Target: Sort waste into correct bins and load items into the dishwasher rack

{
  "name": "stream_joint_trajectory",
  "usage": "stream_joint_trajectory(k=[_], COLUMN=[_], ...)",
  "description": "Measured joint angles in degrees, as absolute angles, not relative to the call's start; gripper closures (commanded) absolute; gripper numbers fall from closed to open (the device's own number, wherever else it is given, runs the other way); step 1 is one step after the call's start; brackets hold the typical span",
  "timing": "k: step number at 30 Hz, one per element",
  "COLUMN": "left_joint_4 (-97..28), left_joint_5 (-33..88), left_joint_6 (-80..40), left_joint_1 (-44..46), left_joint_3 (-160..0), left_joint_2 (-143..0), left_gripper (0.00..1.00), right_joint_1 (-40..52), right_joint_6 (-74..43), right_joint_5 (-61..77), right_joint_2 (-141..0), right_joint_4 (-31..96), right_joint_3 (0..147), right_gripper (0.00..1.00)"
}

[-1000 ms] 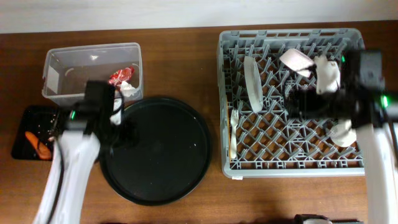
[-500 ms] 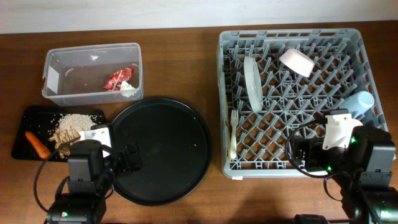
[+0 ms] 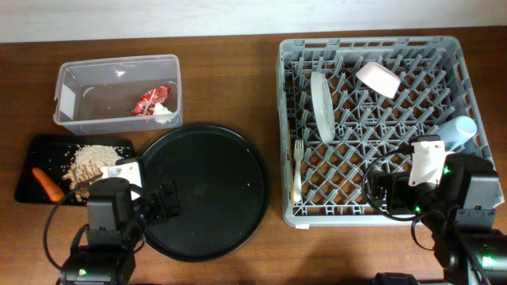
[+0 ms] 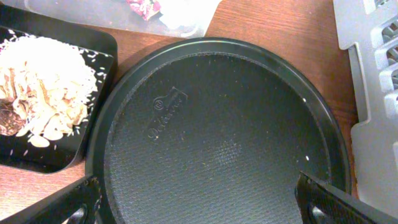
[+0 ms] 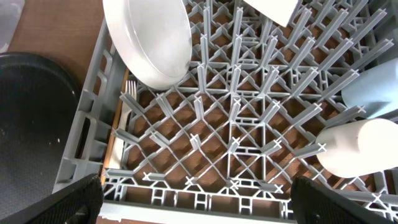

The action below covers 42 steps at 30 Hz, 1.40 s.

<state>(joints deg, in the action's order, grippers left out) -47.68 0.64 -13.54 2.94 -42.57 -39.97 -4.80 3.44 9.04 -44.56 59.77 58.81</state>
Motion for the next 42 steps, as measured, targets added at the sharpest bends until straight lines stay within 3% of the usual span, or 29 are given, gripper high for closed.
stream_joint_trajectory(k=[4, 8, 16, 23, 27, 34, 42], left_joint_4=[-47.68, -47.66, -47.46, -47.48, -47.48, -47.51, -47.48], left_joint_5=[0.64, 0.64, 0.64, 0.64, 0.64, 0.64, 0.64], left_joint_6=[-13.52, -13.52, -13.54, -13.54, -13.54, -13.54, -13.54], left_joint_1=[2.94, 2.94, 2.94, 2.94, 2.94, 2.94, 2.94], left_joint_3=[-42.57, -42.57, -42.46, -42.41, -42.41, -42.39, -42.37], left_joint_2=[-39.97, -39.97, -39.97, -39.97, -39.97, -39.97, -39.97], left_gripper=[0.01, 0.01, 0.01, 0.01, 0.01, 0.01, 0.01], right_joint_1=[-2.79, 1.93, 8.75, 9.21, 9.21, 9.21, 9.21], right_joint_6=[3.66, 3.84, 4.34, 4.54, 4.51, 4.47, 4.49], right_joint_5=[8.14, 7.51, 7.35, 6.96, 5.48, 0.23, -0.21], right_joint_2=[-39.46, -30.39, -10.59, -0.84, -0.82, -0.86, -0.8], right_joint_4=[56.42, 41.3, 7.46, -11.92, -11.66, 4.23, 4.25], right_joint_3=[58.26, 52.84, 22.92, 4.69, 1.67, 0.6, 0.6], right_gripper=[0.01, 0.01, 0.01, 0.01, 0.01, 0.01, 0.01])
